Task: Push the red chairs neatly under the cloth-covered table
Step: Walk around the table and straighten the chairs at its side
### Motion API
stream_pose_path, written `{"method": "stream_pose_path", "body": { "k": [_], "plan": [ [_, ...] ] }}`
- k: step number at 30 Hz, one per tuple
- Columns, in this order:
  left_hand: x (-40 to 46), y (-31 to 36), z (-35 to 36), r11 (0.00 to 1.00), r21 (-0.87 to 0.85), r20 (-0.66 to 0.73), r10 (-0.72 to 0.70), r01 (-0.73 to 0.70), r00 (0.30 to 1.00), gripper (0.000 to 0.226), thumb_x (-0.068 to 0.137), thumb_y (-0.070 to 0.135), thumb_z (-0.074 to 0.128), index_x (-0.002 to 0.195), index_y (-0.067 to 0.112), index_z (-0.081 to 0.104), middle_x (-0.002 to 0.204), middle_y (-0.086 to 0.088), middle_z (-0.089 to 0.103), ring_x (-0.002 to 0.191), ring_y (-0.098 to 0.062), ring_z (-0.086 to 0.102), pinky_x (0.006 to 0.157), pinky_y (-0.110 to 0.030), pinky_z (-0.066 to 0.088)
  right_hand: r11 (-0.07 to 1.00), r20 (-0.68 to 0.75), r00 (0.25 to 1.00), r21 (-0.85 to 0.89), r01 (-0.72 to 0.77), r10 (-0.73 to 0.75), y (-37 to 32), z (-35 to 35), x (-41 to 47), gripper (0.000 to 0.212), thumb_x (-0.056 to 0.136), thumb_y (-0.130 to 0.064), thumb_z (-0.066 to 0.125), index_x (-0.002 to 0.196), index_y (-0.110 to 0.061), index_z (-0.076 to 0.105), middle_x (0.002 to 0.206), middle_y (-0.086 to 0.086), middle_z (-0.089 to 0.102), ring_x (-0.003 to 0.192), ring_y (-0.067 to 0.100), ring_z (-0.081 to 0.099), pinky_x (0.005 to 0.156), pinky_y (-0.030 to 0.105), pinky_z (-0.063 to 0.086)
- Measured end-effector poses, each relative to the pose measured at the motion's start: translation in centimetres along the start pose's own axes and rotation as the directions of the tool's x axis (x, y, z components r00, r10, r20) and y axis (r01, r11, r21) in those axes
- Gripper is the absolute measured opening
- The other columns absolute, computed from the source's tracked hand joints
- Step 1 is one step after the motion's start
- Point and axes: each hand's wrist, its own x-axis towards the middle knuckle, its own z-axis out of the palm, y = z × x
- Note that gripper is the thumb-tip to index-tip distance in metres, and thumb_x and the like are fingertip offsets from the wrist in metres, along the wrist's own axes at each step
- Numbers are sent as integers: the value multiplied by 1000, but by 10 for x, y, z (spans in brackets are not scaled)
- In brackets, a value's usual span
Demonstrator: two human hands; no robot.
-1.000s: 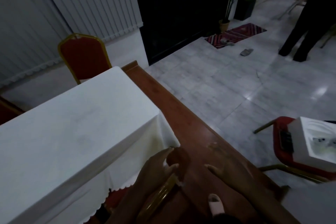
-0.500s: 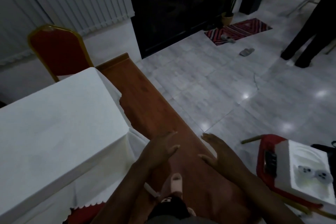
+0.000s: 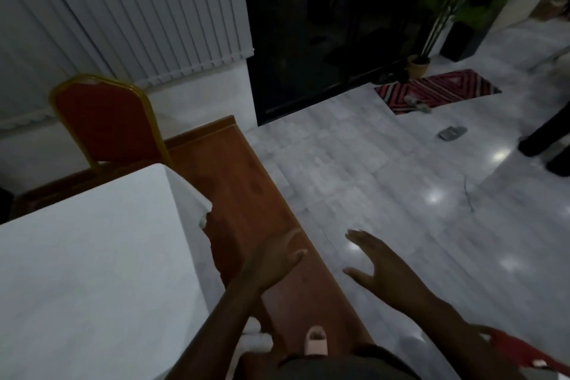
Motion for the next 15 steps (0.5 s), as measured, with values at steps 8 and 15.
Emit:
{"method": "stream_pose_path", "body": {
  "k": [8, 15],
  "plan": [
    [130, -11, -67, 999, 53, -8, 10, -9, 1000, 56, 93, 41, 55, 142, 25, 36, 148, 3, 41, 133, -11, 37, 102, -18, 24, 997, 49, 999, 78, 1, -5, 24, -26, 155, 68, 80, -44, 66, 138, -30, 33, 147, -9, 35, 131, 0, 28, 108, 22, 23],
    [232, -50, -141, 996, 34, -97, -84, 87, 992, 55, 92, 43, 56, 142, 27, 38, 146, 5, 44, 132, -10, 41, 104, -18, 28, 990, 134, 986, 107, 89, -103, 18, -37, 320, 69, 80, -51, 62, 139, -31, 31, 146, -12, 33, 129, -4, 26, 106, 17, 21]
  ]
}}
